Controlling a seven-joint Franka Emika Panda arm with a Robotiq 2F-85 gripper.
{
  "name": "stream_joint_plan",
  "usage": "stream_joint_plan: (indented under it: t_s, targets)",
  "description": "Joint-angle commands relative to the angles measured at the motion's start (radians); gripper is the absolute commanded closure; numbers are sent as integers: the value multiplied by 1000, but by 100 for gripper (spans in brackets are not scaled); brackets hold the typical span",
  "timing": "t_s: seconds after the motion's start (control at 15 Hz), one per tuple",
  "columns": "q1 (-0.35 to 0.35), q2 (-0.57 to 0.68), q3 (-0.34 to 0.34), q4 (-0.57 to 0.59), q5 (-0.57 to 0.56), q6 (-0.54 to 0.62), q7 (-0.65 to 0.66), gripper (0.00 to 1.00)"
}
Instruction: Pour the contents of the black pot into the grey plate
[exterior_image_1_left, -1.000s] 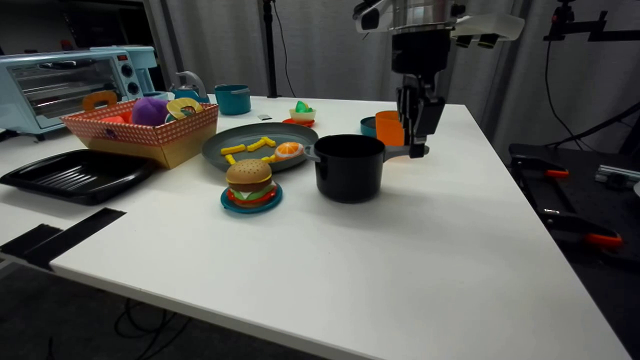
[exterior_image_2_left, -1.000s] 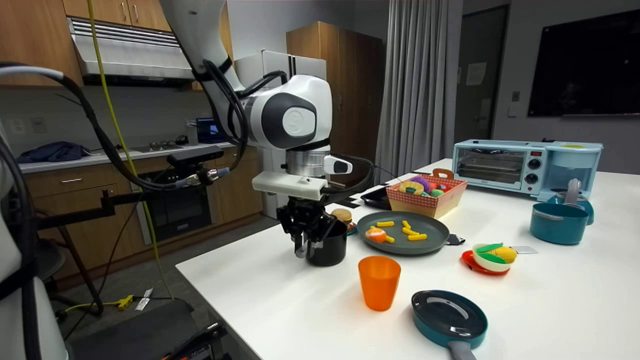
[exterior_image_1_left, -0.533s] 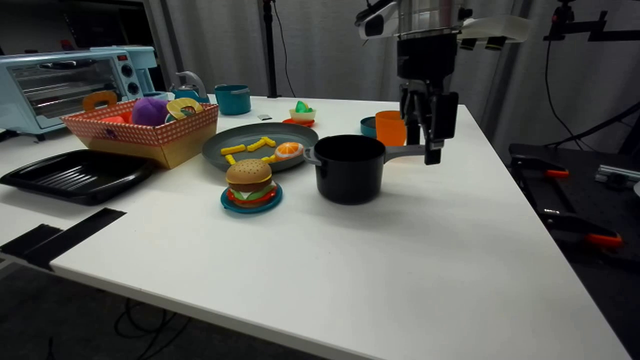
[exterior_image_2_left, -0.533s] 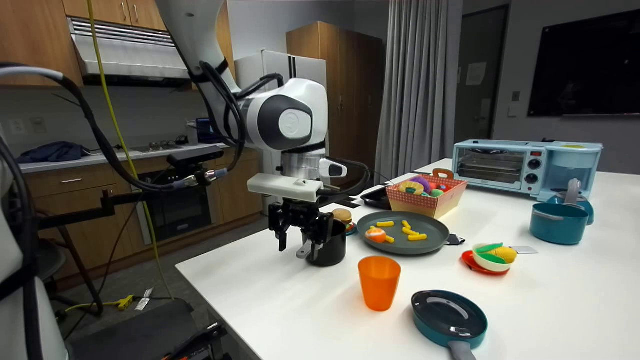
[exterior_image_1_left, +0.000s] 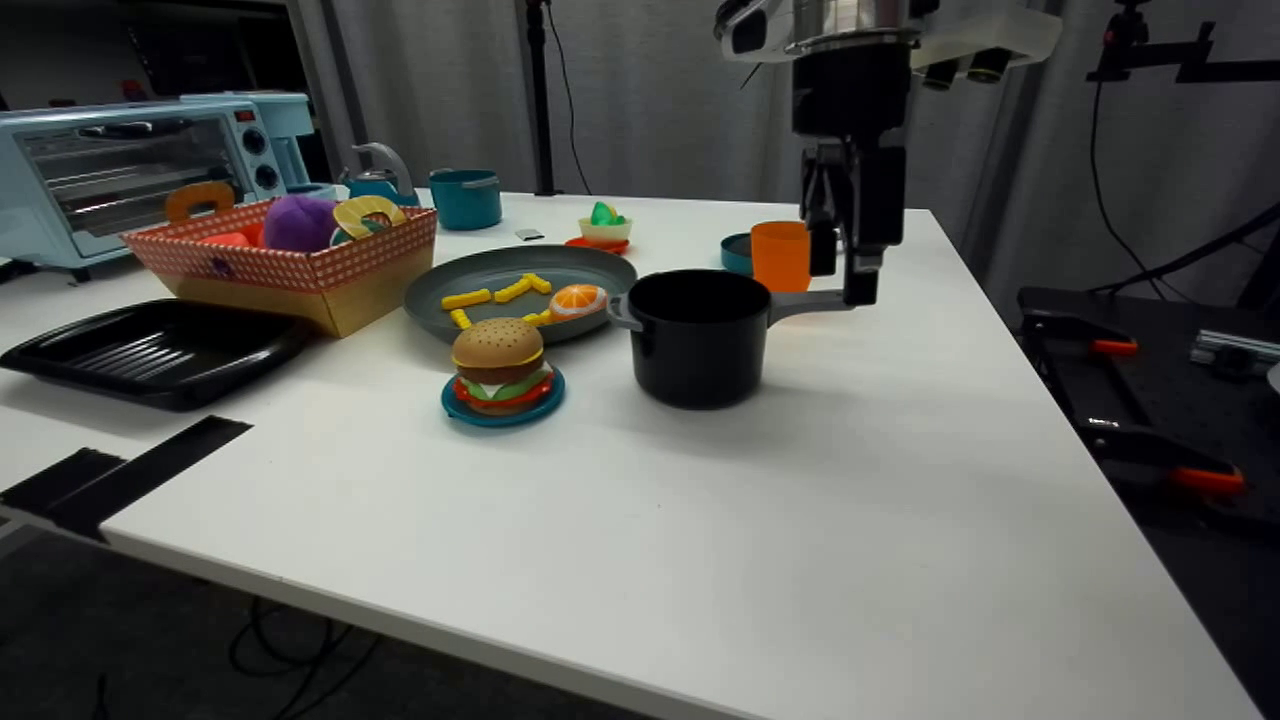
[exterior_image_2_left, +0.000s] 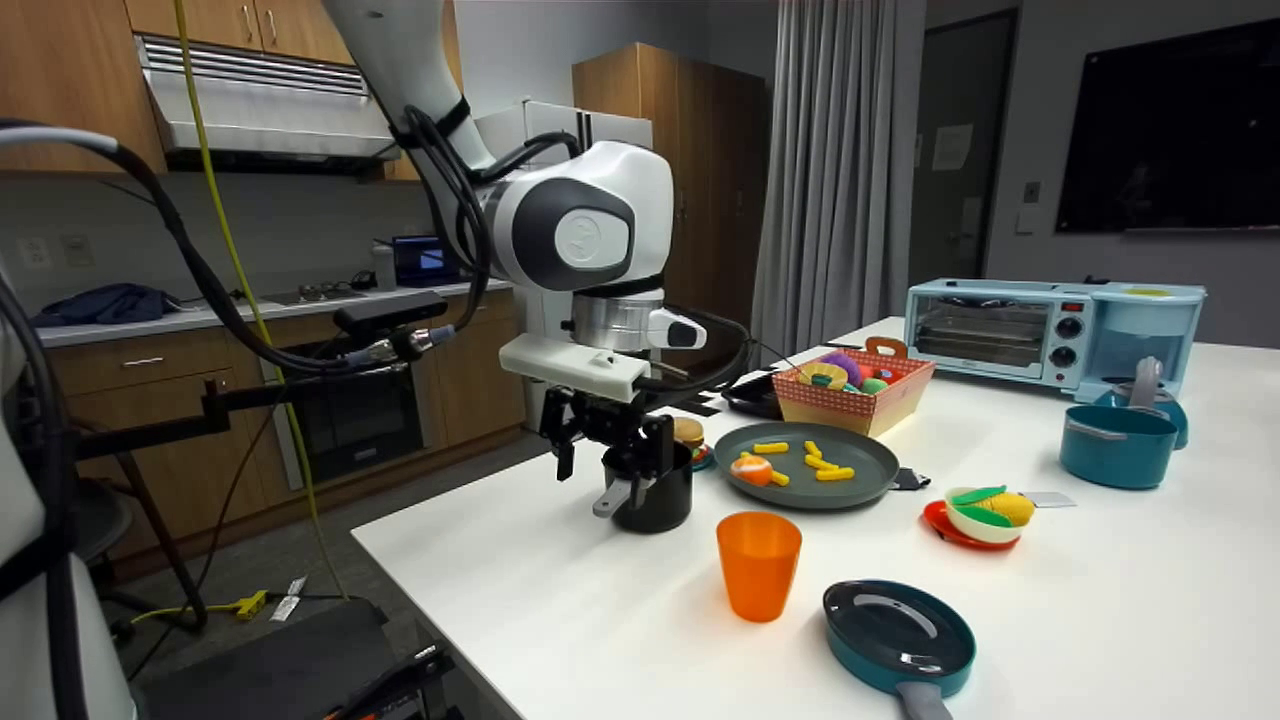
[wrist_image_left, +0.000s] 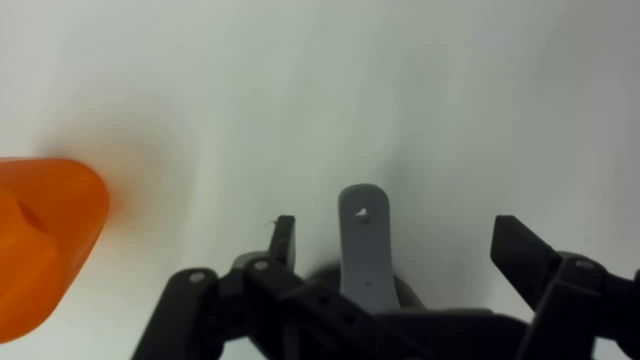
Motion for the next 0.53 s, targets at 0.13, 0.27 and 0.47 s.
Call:
stream_joint_plan:
  t_s: [0.13,0.27,0.47]
  targets:
    - [-1,-179,-58,-51,10,-95,44,0]
    - [0,-239,-68,-68,-34,-124,95,0]
    - [17,-369,-39,-113,-103,-203,217,0]
